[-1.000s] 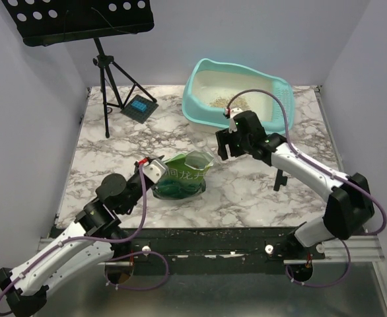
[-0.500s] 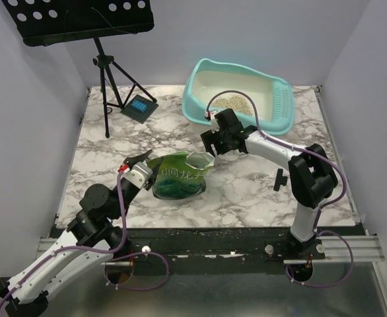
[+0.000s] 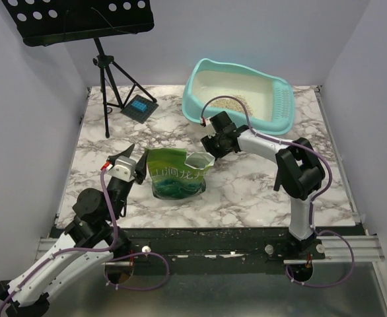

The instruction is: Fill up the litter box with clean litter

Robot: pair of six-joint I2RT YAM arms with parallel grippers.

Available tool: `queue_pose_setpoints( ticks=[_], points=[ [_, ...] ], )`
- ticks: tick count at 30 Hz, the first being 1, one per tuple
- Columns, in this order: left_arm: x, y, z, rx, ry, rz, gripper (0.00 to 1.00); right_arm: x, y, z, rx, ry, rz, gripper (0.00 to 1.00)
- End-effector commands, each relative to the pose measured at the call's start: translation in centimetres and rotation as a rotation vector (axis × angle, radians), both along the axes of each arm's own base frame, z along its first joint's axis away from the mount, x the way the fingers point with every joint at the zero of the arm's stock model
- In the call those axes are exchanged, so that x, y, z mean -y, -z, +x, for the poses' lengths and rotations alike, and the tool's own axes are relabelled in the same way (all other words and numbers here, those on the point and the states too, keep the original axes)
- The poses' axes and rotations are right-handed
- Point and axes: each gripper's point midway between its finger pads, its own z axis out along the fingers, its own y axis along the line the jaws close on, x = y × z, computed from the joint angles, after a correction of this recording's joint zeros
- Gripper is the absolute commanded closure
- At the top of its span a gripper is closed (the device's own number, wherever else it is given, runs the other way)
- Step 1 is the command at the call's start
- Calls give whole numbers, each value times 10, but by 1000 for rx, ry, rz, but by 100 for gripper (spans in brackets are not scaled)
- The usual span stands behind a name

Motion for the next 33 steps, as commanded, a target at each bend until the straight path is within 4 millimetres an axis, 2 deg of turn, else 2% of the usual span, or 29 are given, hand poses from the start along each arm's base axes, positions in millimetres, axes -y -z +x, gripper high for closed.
queue_pose_setpoints(
  ticks=[1, 3, 8, 14, 19, 23, 30, 33],
  points=[
    [-18, -16, -2, 39, -65, -77, 48, -5, 3, -7, -40, -40, 13, 43],
    [-18, -17, -2, 40, -66, -80, 48, -6, 7, -10, -55, -46, 12, 44],
    [-20, -19, -3, 35, -70, -88, 47, -6, 11, -13, -65, -41, 4, 55],
    [-25, -22, -3, 39, -88, -103, 46, -4, 2, -16, -53, -56, 7, 98],
    [-28, -25, -6, 45, -86, -109, 45, -2, -31, -29, -32, -74, 53, 100],
    [-25, -28, -7, 36, -70, -101, 45, 8, -68, -45, 10, -66, 74, 100],
    [-25, -45, -7, 20, -64, -108, 45, 42, -109, -80, 59, -35, -25, 100],
    [-23, -55, -8, -10, -51, -118, 44, 63, -131, -85, 143, 22, -79, 99]
  ],
)
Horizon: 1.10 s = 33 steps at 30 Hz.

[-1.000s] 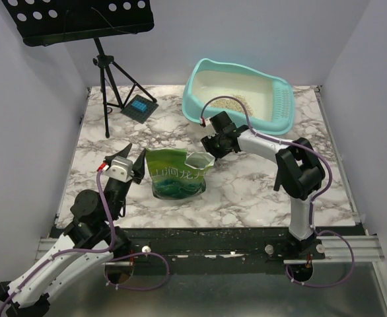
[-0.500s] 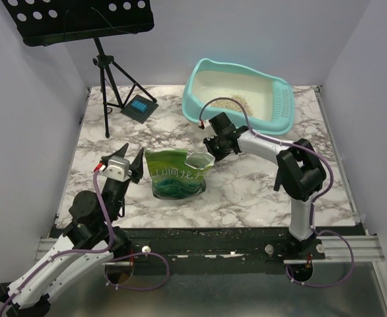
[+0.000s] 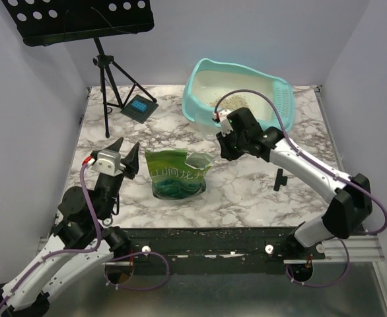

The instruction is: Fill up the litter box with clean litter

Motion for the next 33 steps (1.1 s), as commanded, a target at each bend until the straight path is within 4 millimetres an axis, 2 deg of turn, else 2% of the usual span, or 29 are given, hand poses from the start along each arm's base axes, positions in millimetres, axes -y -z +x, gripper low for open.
queue_pose_setpoints(
  ticks=[1, 4, 9, 11, 14, 17, 22, 27, 33],
  points=[
    [1, -19, -2, -39, 16, -21, 44, 44, -14, -22, 49, 97, -138, 100],
    [8, -30, 0, -75, 38, 6, 42, 56, -41, -22, 145, 111, -145, 100],
    [32, -54, 0, -172, 139, 41, 42, 56, -84, -28, 295, 12, -169, 100],
    [46, -71, -5, -202, 212, 38, 42, 50, -100, -35, 356, -51, -182, 100],
    [65, -87, -9, -283, 301, 41, 43, 42, -125, -47, 442, -131, -185, 100],
    [77, -110, -17, -316, 373, 20, 42, 32, -147, -65, 522, -231, -167, 100],
    [97, -113, -23, -404, 464, 32, 42, 22, -171, -92, 598, -351, -168, 100],
    [115, -110, -36, -471, 579, 22, 43, 22, -190, -106, 650, -380, -212, 100],
    [125, -99, -45, -540, 641, 47, 43, 29, -203, -118, 680, -382, -263, 100]
  ],
)
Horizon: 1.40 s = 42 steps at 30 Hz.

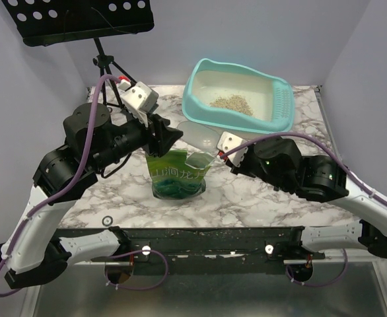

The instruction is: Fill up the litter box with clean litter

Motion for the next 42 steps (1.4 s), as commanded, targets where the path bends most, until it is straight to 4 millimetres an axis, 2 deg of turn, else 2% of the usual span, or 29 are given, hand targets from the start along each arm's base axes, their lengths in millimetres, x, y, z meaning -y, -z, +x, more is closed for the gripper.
queue_pose_setpoints(
  ticks=[1, 9, 15, 21, 24, 28, 30, 34, 36, 37, 38, 40, 41, 42],
  points=[
    [7, 9, -20, -79, 95, 2, 44, 21, -11, -2, 60, 53, -84, 100],
    [17, 23, -14, -100, 119, 6, 44, 18, -12, -15, 71, 32, -88, 100],
    [25, 30, -8, -116, 141, 19, 44, 14, -22, -23, 89, 6, -61, 100],
    [32, 35, -7, -126, 183, 6, 45, 7, -24, -25, 105, -5, -55, 100],
    [34, 41, -6, -143, 195, 14, 51, 5, -30, -24, 121, -4, -32, 100],
    [33, 43, -4, -138, 206, 3, 56, 3, -27, -24, 120, -9, -37, 100],
    [33, 45, -2, -138, 212, -3, 61, 1, -26, -25, 115, -15, -36, 100],
    [34, 49, 3, -136, 229, -9, 76, -2, -21, -28, 99, -31, -35, 100],
    [32, 49, 8, -114, 206, -17, 92, -2, -19, -29, 90, -24, -28, 100],
    [30, 46, 9, -86, 199, -28, 99, -3, -18, -29, 87, -25, -20, 95],
    [28, 46, 11, -70, 184, -34, 100, -3, -18, -29, 90, -22, -1, 79],
    [24, 47, 14, -31, 160, -40, 100, -4, -21, -31, 96, -33, 54, 63],
    [21, 48, 16, -17, 145, -44, 100, -4, -26, -31, 102, -34, 92, 49],
    [19, 47, 18, 2, 130, -51, 100, -4, -30, -30, 112, -26, 128, 40]
  ],
)
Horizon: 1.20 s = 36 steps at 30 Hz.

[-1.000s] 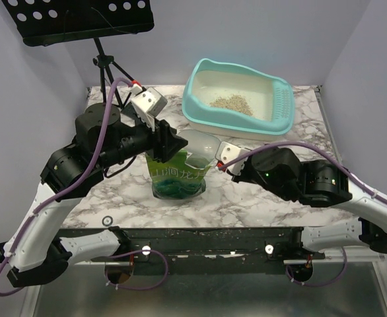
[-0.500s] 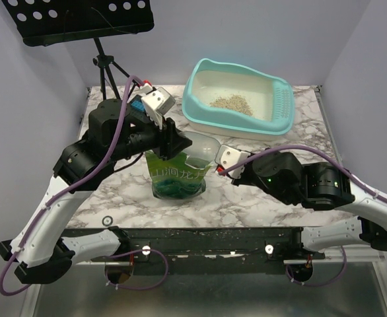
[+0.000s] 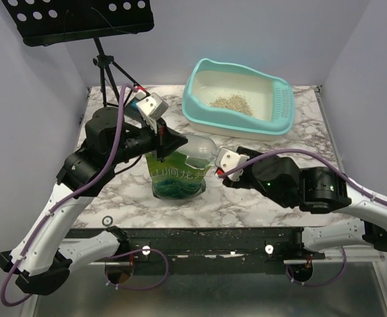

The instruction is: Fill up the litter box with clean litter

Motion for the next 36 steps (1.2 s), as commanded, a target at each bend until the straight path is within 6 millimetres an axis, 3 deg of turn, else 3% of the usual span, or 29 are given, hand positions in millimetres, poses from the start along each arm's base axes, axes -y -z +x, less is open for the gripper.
queue_pose_setpoints(
  ticks=[1, 3, 9, 16, 21, 26, 29, 32, 36],
  points=[
    [-15, -7, 18, 135, -94, -24, 100, -5, -33, -5, 33, -26, 234, 33],
    [-21, -7, 24, 153, -126, -40, 100, -4, -47, -4, 41, -29, 310, 22],
    [-33, -5, 46, 163, -178, -68, 100, -9, -91, 11, 21, -26, 535, 16],
    [-38, -6, 58, 165, -152, -160, 100, -25, -114, 71, -128, 103, 782, 18],
    [-41, -5, 60, 119, -91, -288, 100, 0, -111, 104, -162, 117, 967, 16],
    [-40, -3, 58, 79, -38, -383, 100, 17, -85, 103, -265, -29, 1017, 9],
    [-41, 3, 60, 54, -25, -418, 100, 12, -69, 98, -358, -130, 992, 5],
    [-42, 17, 62, 26, -19, -430, 100, 6, -70, 84, -404, -279, 1021, 5],
    [-46, 26, 62, 21, -22, -438, 100, -2, -60, 77, -491, -350, 1017, 8]
  ],
)
